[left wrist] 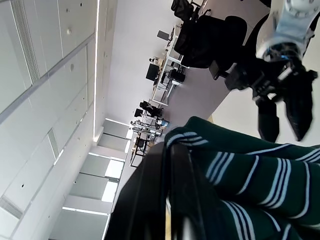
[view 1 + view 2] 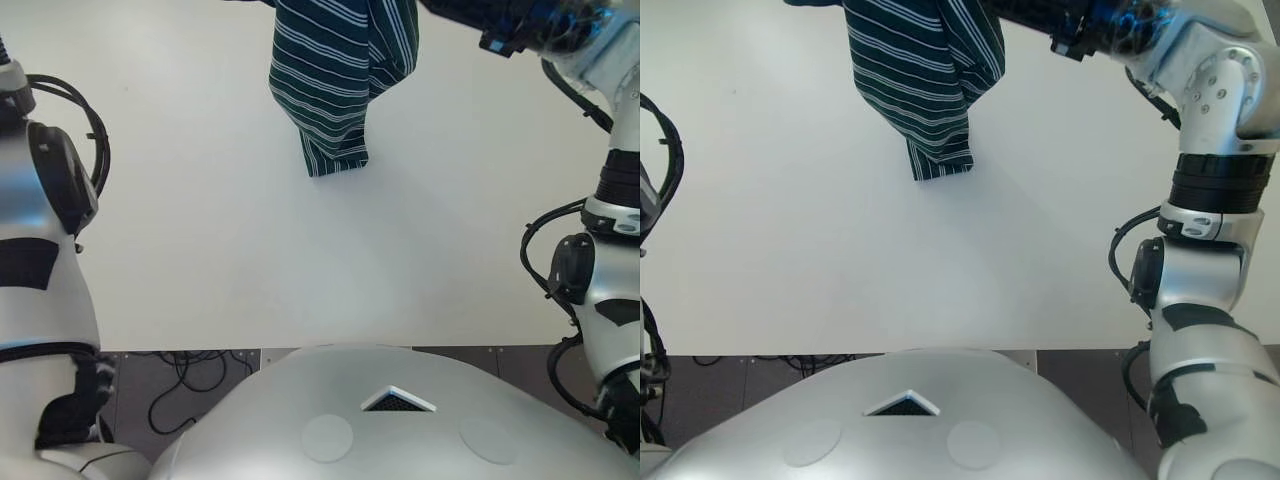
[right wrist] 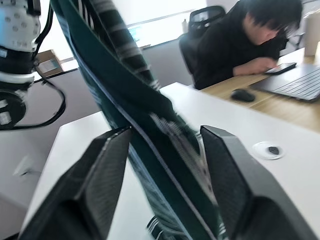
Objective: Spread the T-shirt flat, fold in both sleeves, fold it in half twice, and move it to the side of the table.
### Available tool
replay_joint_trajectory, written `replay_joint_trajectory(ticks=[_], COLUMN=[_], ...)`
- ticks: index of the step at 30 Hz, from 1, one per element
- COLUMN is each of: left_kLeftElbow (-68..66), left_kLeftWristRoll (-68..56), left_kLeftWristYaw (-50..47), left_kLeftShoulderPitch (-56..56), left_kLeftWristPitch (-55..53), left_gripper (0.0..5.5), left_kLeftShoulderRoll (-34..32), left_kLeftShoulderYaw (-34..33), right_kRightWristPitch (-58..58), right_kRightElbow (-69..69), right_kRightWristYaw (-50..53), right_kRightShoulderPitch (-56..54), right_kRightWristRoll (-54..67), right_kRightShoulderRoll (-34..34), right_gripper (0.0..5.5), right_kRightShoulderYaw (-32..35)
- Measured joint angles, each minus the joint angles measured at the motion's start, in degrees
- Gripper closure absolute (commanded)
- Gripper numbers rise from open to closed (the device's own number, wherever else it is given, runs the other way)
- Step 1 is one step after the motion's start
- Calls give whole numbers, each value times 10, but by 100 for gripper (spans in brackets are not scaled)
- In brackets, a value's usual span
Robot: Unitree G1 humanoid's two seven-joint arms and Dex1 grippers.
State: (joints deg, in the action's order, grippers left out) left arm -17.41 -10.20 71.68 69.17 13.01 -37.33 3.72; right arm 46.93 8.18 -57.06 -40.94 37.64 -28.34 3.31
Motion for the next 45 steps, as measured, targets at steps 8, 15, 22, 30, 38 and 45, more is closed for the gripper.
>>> replay_joint_trajectory(ticks=[8, 15, 22, 30, 38, 45], left_kLeftElbow=[46, 43, 40, -50, -284, -485], left_kLeftWristRoll=[-21, -1, 8, 108, 250, 339], left_kLeftWristYaw=[0, -6, -24, -115, -278, -437], left_kLeftShoulderPitch=[-9, -19, -38, -46, 23, 135], left_kLeftWristPitch=[-25, -19, -17, -16, 65, 86], left_gripper=[550, 550, 550, 550, 550, 550], left_kLeftShoulderRoll=[-5, -9, -12, -31, -7, 39], left_kLeftShoulderYaw=[0, 5, 5, 15, 68, 115], right_kRightWristPitch=[-19, -14, -10, -115, -335, -526], right_kRightElbow=[70, 49, 19, 102, 346, 568], right_kRightWristYaw=[-68, -93, -85, 55, 138, 269], right_kRightShoulderPitch=[-19, -20, -10, -78, -246, -376], right_kRightWristRoll=[-26, -21, -16, -99, -226, -377], right_kRightShoulderRoll=[5, 5, 4, 9, 37, 59], right_gripper=[266, 405, 513, 548, 548, 548], right_kRightShoulderYaw=[-40, -40, -29, 7, -16, -74])
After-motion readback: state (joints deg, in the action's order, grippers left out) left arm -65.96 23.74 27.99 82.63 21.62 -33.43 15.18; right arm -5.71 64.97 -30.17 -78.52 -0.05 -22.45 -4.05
